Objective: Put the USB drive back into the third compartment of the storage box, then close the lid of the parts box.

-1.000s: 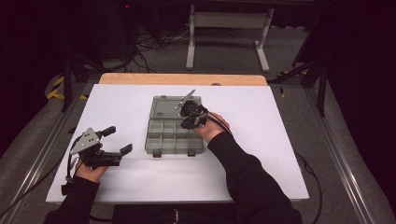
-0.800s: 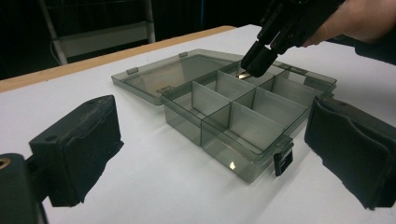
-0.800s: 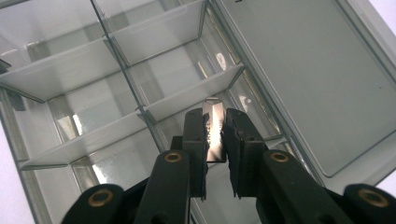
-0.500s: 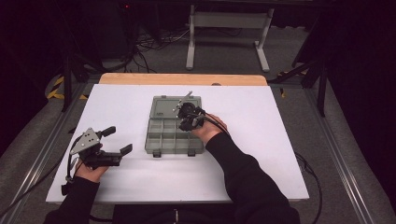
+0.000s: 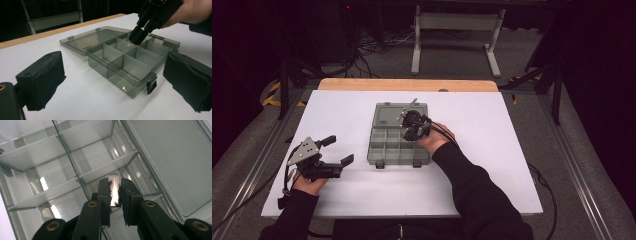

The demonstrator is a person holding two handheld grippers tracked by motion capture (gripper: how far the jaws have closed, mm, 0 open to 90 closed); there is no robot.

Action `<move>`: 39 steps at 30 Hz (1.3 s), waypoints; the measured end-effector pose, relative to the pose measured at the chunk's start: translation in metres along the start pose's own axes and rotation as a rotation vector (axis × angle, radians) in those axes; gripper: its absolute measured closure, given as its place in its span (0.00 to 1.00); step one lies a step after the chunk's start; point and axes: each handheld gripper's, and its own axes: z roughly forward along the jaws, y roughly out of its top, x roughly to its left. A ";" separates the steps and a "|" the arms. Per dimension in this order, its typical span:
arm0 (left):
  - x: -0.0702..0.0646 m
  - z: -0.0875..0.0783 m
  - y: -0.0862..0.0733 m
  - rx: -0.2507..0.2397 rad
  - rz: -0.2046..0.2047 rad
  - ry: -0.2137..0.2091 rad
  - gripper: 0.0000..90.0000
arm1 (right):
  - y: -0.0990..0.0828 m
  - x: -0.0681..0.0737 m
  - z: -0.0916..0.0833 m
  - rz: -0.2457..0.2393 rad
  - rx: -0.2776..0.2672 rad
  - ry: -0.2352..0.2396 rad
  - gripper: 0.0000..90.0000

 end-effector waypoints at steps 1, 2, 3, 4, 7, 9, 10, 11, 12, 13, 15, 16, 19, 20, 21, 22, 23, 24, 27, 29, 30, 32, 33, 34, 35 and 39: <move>0.000 0.000 0.000 0.000 0.000 0.000 0.05 | 0.000 0.000 0.000 0.001 -0.001 -0.001 0.87; 0.000 0.000 0.000 0.000 0.000 0.000 0.05 | 0.000 0.000 -0.001 -0.002 -0.001 -0.001 0.87; 0.000 0.000 0.000 0.000 0.001 0.000 0.05 | 0.000 0.000 -0.001 -0.003 -0.003 -0.001 0.85; 0.000 0.000 0.000 0.000 -0.001 0.000 0.05 | 0.000 0.000 -0.001 -0.001 -0.005 0.000 0.84; 0.000 0.000 0.000 -0.003 -0.003 0.000 0.05 | 0.000 0.000 -0.003 0.001 -0.019 -0.005 0.84; 0.000 0.000 0.000 -0.002 -0.006 -0.005 0.05 | 0.000 0.000 -0.007 -0.001 -0.023 -0.014 0.88; 0.001 0.000 0.000 -0.002 -0.006 -0.007 0.05 | 0.000 0.000 -0.009 0.002 -0.026 -0.016 0.91; 0.000 0.000 0.001 0.003 -0.008 -0.008 0.05 | -0.001 0.000 -0.012 -0.003 -0.030 -0.022 0.94; 0.000 0.001 0.001 0.007 -0.010 -0.010 0.06 | -0.002 0.000 -0.015 0.000 -0.034 -0.027 0.96; 0.001 0.001 0.002 0.015 -0.009 -0.012 0.07 | -0.002 0.000 -0.018 0.000 -0.040 -0.032 0.98; 0.001 0.001 0.004 0.030 -0.009 -0.010 0.09 | -0.004 -0.001 -0.025 -0.002 -0.055 -0.040 1.00; 0.002 0.001 0.006 0.053 -0.006 -0.007 0.12 | -0.005 -0.001 -0.028 -0.003 -0.062 -0.044 1.00; 0.003 0.000 0.010 0.075 -0.007 0.010 0.18 | -0.010 -0.004 -0.043 -0.002 -0.095 -0.052 1.00; 0.004 0.001 0.012 0.078 -0.007 0.015 0.20 | -0.012 -0.005 -0.047 -0.003 -0.103 -0.057 1.00; 0.004 0.001 0.013 0.080 -0.010 0.020 0.21 | -0.014 -0.007 -0.051 0.005 -0.110 -0.057 1.00; 0.005 0.001 0.014 0.082 -0.015 0.020 0.23 | -0.015 -0.008 -0.053 0.011 -0.116 -0.057 1.00; 0.006 0.002 0.016 0.097 -0.026 0.021 0.26 | -0.016 -0.009 -0.055 0.017 -0.121 -0.058 1.00; 0.008 0.004 0.018 0.109 -0.029 0.019 0.28 | -0.019 -0.010 -0.059 0.022 -0.124 -0.073 1.00; 0.009 0.006 0.024 0.144 -0.018 0.031 0.42 | -0.025 -0.015 -0.064 0.033 -0.135 -0.083 1.00; 0.010 0.007 0.028 0.160 -0.008 0.041 0.52 | -0.027 -0.017 -0.067 0.041 -0.139 -0.087 1.00; 0.012 0.008 0.030 0.172 -0.012 0.034 0.56 | -0.029 -0.019 -0.067 0.050 -0.141 -0.087 1.00; 0.015 0.010 0.034 0.196 -0.015 0.029 0.65 | -0.031 -0.021 -0.068 0.058 -0.138 -0.091 1.00; 0.016 0.012 0.035 0.208 -0.018 0.028 0.69 | -0.032 -0.023 -0.068 0.060 -0.137 -0.092 1.00; 0.018 0.013 0.036 0.217 -0.022 0.026 0.74 | -0.033 -0.024 -0.068 0.064 -0.135 -0.092 1.00; 0.020 0.016 0.038 0.236 -0.027 0.018 0.78 | -0.034 -0.024 -0.068 0.066 -0.133 -0.092 1.00; 0.025 0.025 0.046 0.292 0.005 -0.009 1.00 | -0.037 -0.030 -0.067 0.074 -0.132 -0.104 1.00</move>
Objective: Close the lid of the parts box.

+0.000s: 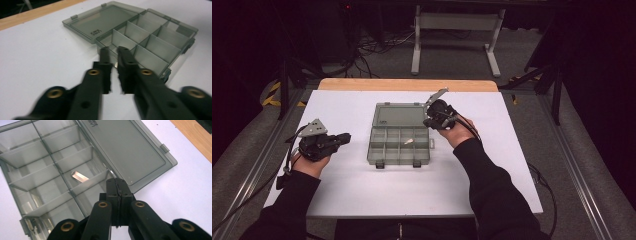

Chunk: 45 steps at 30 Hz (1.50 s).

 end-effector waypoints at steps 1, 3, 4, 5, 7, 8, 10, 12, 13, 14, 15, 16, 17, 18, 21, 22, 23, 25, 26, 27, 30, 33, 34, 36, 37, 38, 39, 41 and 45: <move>0.001 0.002 0.003 0.013 0.009 -0.006 1.00 | -0.001 -0.002 0.001 0.006 0.003 0.004 1.00; 0.002 0.005 0.009 0.040 0.031 0.002 1.00 | -0.002 -0.005 0.002 0.016 0.006 0.008 1.00; 0.002 0.007 0.012 0.049 0.038 0.012 1.00 | -0.003 -0.007 0.002 0.016 0.007 0.008 1.00; 0.003 0.008 0.015 0.058 0.040 0.014 1.00 | -0.003 -0.009 0.002 0.019 0.010 0.006 1.00; 0.006 0.011 0.022 0.079 0.040 0.010 1.00 | -0.004 -0.013 0.002 0.014 0.010 -0.001 1.00; 0.007 0.013 0.025 0.086 0.036 0.013 1.00 | -0.005 -0.014 0.003 0.015 0.008 -0.001 1.00; 0.010 0.016 0.031 0.103 0.045 0.015 1.00 | -0.005 -0.017 0.003 0.004 0.005 -0.013 1.00; 0.013 0.020 0.037 0.125 0.043 0.022 1.00 | -0.004 -0.019 0.004 0.000 0.005 -0.020 1.00; 0.014 0.021 0.038 0.129 0.039 0.020 1.00 | -0.004 -0.020 0.004 0.000 0.009 -0.023 1.00; 0.015 0.022 0.040 0.140 0.044 0.022 1.00 | -0.004 -0.021 0.004 0.001 0.008 -0.020 1.00; 0.016 0.025 0.042 0.150 0.042 0.024 1.00 | -0.004 -0.022 0.004 0.003 0.009 -0.024 1.00; 0.017 0.027 0.044 0.159 0.046 0.030 1.00 | -0.004 -0.023 0.005 0.002 0.010 -0.025 1.00; 0.018 0.029 0.046 0.165 0.038 0.032 1.00 | -0.005 -0.024 0.005 0.003 0.009 -0.026 1.00; 0.019 0.031 0.047 0.168 0.033 0.034 1.00 | -0.005 -0.026 0.006 0.004 0.012 -0.028 1.00; 0.023 0.038 0.052 0.183 0.020 0.042 1.00 | -0.006 -0.029 0.008 0.009 0.020 -0.030 1.00; 0.024 0.040 0.053 0.192 0.005 0.032 1.00 | -0.006 -0.030 0.009 0.014 0.022 -0.030 1.00; 0.025 0.043 0.056 0.199 0.008 0.043 1.00 | -0.007 -0.031 0.009 0.014 0.022 -0.031 1.00; 0.027 0.046 0.058 0.207 0.008 0.052 1.00 | -0.007 -0.033 0.010 0.009 0.020 -0.038 1.00; 0.027 0.049 0.060 0.211 0.001 0.050 1.00 | -0.008 -0.034 0.011 0.007 0.019 -0.040 1.00; 0.028 0.051 0.061 0.217 0.002 0.054 1.00 | -0.008 -0.035 0.011 0.010 0.017 -0.037 1.00; 0.032 0.057 0.064 0.230 -0.004 0.068 1.00 | -0.008 -0.039 0.014 0.012 0.020 -0.040 1.00; 0.036 0.064 0.065 0.260 0.005 0.097 1.00 | -0.009 -0.042 0.018 0.022 0.023 -0.037 1.00; 0.038 0.066 0.065 0.275 0.007 0.109 1.00 | -0.009 -0.044 0.019 0.026 0.022 -0.031 1.00; 0.043 0.070 0.066 0.284 0.000 0.111 1.00 | -0.009 -0.046 0.021 0.031 0.018 -0.023 1.00; 0.044 0.071 0.067 0.288 -0.006 0.109 1.00 | -0.009 -0.047 0.022 0.030 0.016 -0.026 1.00; 0.045 0.072 0.068 0.289 -0.007 0.107 1.00 | -0.009 -0.047 0.022 0.034 0.015 -0.024 1.00; 0.046 0.074 0.068 0.287 -0.014 0.103 1.00 | -0.009 -0.049 0.023 0.038 0.015 -0.023 1.00; 0.048 0.077 0.069 0.299 -0.008 0.104 1.00 | -0.010 -0.051 0.025 0.043 0.018 -0.028 1.00; 0.056 0.082 0.071 0.303 -0.046 0.089 1.00 | -0.012 -0.055 0.029 0.048 0.013 -0.014 1.00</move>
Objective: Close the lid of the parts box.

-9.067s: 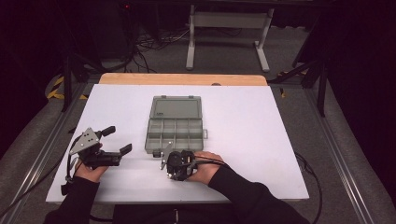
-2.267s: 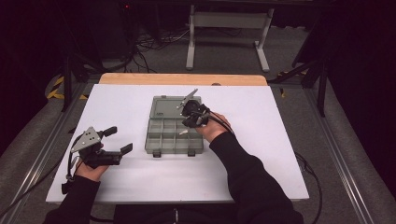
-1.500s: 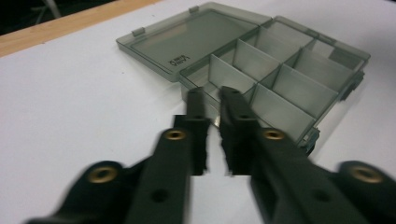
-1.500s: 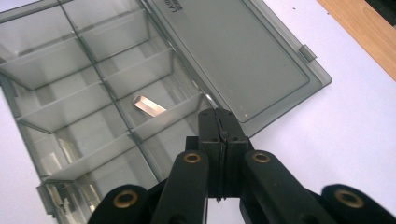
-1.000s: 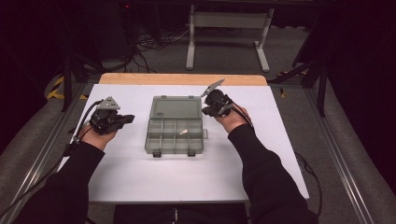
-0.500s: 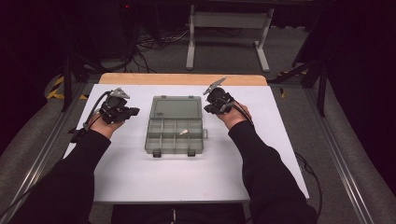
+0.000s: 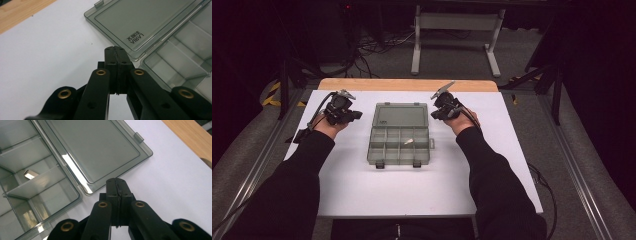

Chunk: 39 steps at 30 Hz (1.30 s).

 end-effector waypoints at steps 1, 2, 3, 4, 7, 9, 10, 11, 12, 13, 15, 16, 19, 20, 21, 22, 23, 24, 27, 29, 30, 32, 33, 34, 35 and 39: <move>0.001 0.002 0.001 0.000 -0.008 0.000 1.00 | 0.000 -0.001 0.001 -0.003 0.003 -0.004 1.00; 0.003 0.003 0.001 0.004 -0.011 0.002 1.00 | -0.001 -0.002 0.002 -0.001 0.005 -0.006 1.00; 0.004 0.005 0.001 0.007 -0.019 0.002 1.00 | -0.001 -0.002 0.003 -0.002 0.005 -0.006 1.00; 0.004 0.007 0.002 0.011 -0.027 0.005 1.00 | -0.001 -0.003 0.004 -0.001 0.005 -0.009 1.00; 0.004 0.013 0.001 0.012 -0.055 0.023 1.00 | -0.001 -0.004 0.006 -0.008 0.002 -0.010 1.00; 0.006 0.016 0.001 0.017 -0.073 0.030 1.00 | -0.002 -0.005 0.009 -0.016 0.006 -0.013 1.00; 0.006 0.018 0.001 0.018 -0.081 0.028 1.00 | -0.002 -0.005 0.010 -0.017 0.008 -0.015 1.00; 0.007 0.020 0.000 0.023 -0.085 0.025 1.00 | -0.003 -0.006 0.011 -0.019 0.012 -0.016 1.00; 0.007 0.021 0.000 0.025 -0.087 0.022 1.00 | -0.003 -0.006 0.013 -0.025 0.017 -0.022 1.00; 0.007 0.022 0.000 0.026 -0.088 0.023 1.00 | -0.004 -0.006 0.014 -0.029 0.019 -0.025 1.00; 0.007 0.025 0.000 0.024 -0.085 0.018 1.00 | -0.005 -0.006 0.016 -0.027 0.025 -0.030 1.00; 0.006 0.027 0.000 0.030 -0.081 0.020 1.00 | -0.005 -0.007 0.017 -0.028 0.027 -0.035 1.00; 0.003 0.033 0.000 0.054 -0.082 0.023 1.00 | -0.007 -0.008 0.021 -0.017 0.030 -0.032 1.00; 0.002 0.035 0.000 0.061 -0.080 0.025 1.00 | -0.007 -0.009 0.022 -0.012 0.031 -0.031 1.00; 0.002 0.037 0.000 0.063 -0.078 0.025 1.00 | -0.008 -0.009 0.024 -0.009 0.035 -0.029 1.00; 0.002 0.040 0.000 0.066 -0.083 0.020 1.00 | -0.009 -0.009 0.025 -0.007 0.036 -0.027 1.00; 0.002 0.041 0.000 0.068 -0.082 0.021 1.00 | -0.010 -0.009 0.026 -0.004 0.038 -0.026 1.00; 0.002 0.043 -0.001 0.069 -0.086 0.019 1.00 | -0.010 -0.009 0.027 -0.003 0.038 -0.027 1.00; 0.003 0.048 -0.001 0.072 -0.089 0.021 1.00 | -0.013 -0.009 0.031 0.003 0.043 -0.025 1.00; 0.003 0.051 -0.002 0.075 -0.103 0.011 1.00 | -0.015 -0.009 0.033 0.012 0.041 -0.019 1.00; 0.004 0.052 -0.002 0.075 -0.105 0.012 1.00 | -0.015 -0.010 0.034 0.012 0.035 -0.014 1.00; 0.005 0.054 -0.003 0.075 -0.120 0.009 1.00 | -0.016 -0.009 0.036 0.014 0.036 -0.013 1.00; 0.006 0.055 -0.004 0.076 -0.127 0.008 1.00 | -0.017 -0.009 0.037 0.010 0.037 -0.011 1.00; 0.006 0.057 -0.004 0.079 -0.127 0.010 1.00 | -0.017 -0.009 0.038 0.007 0.039 -0.011 1.00; 0.006 0.058 -0.004 0.081 -0.124 0.014 1.00 | -0.017 -0.008 0.038 0.008 0.041 -0.010 1.00; 0.005 0.063 -0.005 0.090 -0.120 0.011 1.00 | -0.017 -0.008 0.041 0.006 0.042 -0.005 1.00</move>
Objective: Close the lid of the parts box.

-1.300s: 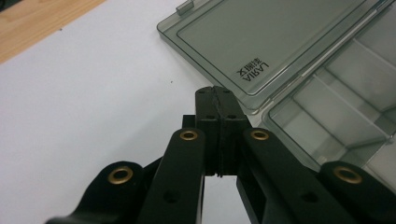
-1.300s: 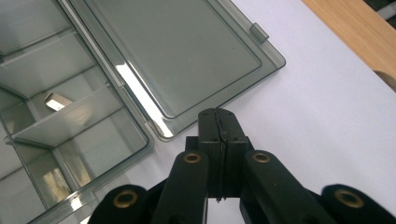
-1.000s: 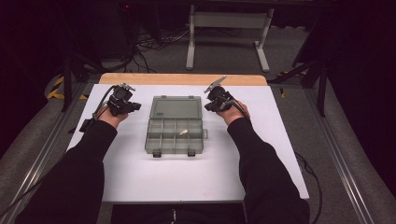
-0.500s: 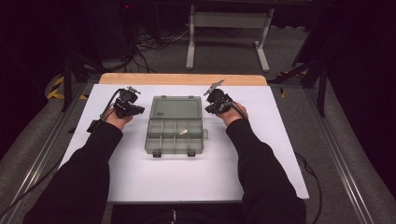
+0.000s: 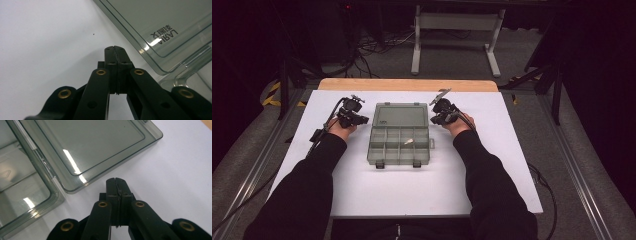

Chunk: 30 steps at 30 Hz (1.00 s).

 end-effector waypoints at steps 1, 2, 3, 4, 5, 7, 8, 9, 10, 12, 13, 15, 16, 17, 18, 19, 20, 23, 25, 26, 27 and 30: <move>0.000 0.001 0.000 0.001 -0.005 -0.001 1.00 | 0.000 0.000 0.001 0.000 0.003 0.002 1.00; 0.000 0.002 0.000 0.002 -0.002 -0.002 1.00 | 0.000 0.001 0.001 -0.001 0.005 0.002 1.00; 0.000 0.003 -0.001 0.004 -0.003 0.000 1.00 | 0.000 0.001 0.002 -0.003 0.003 0.003 1.00; 0.000 0.005 -0.001 0.006 -0.002 0.000 1.00 | 0.001 0.002 0.003 -0.003 0.003 0.005 1.00; -0.001 0.006 -0.001 0.012 0.000 0.000 1.00 | 0.001 0.002 0.003 -0.004 0.004 0.006 1.00; -0.002 0.007 -0.002 0.008 0.009 0.009 1.00 | 0.001 0.003 0.004 -0.004 0.011 0.005 1.00; -0.002 0.007 -0.001 0.008 0.005 0.007 1.00 | 0.001 0.003 0.004 -0.006 0.012 0.005 1.00; -0.002 0.007 -0.001 0.006 0.007 0.007 1.00 | 0.001 0.002 0.005 -0.010 0.012 0.005 1.00; -0.002 0.007 -0.001 0.005 0.007 0.002 1.00 | 0.001 0.002 0.005 -0.009 0.013 0.005 1.00; -0.003 0.008 -0.001 -0.002 0.015 0.005 1.00 | 0.001 0.002 0.006 -0.008 0.018 0.008 1.00; -0.003 0.008 -0.001 -0.003 0.012 0.002 1.00 | 0.001 0.003 0.006 -0.011 0.018 0.009 1.00; -0.004 0.008 -0.001 -0.005 0.011 0.001 1.00 | 0.001 0.003 0.007 -0.010 0.021 0.010 1.00; -0.004 0.009 -0.001 -0.007 0.009 -0.003 1.00 | 0.001 0.004 0.007 -0.011 0.023 0.010 1.00; -0.004 0.009 -0.002 -0.010 0.003 -0.008 1.00 | 0.001 0.004 0.007 -0.013 0.024 0.011 1.00; -0.003 0.009 -0.001 -0.015 0.013 -0.005 1.00 | 0.001 0.004 0.008 -0.016 0.026 0.013 1.00; -0.004 0.009 -0.002 -0.016 0.013 -0.008 1.00 | 0.001 0.004 0.008 -0.019 0.027 0.016 1.00; -0.004 0.009 -0.002 -0.017 0.013 -0.010 1.00 | 0.002 0.004 0.009 -0.022 0.027 0.016 1.00; -0.004 0.010 -0.002 -0.022 0.009 -0.023 1.00 | 0.002 0.005 0.010 -0.020 0.030 0.016 1.00; -0.004 0.010 -0.002 -0.026 0.007 -0.034 0.99 | 0.002 0.005 0.010 -0.018 0.029 0.017 1.00; -0.004 0.011 -0.002 -0.028 0.005 -0.053 0.99 | 0.002 0.005 0.010 -0.018 0.028 0.019 1.00; -0.004 0.011 -0.002 -0.028 0.004 -0.052 0.99 | 0.002 0.005 0.010 -0.018 0.028 0.019 1.00; -0.004 0.011 -0.002 -0.030 0.009 -0.052 1.00 | 0.002 0.005 0.010 -0.020 0.029 0.018 1.00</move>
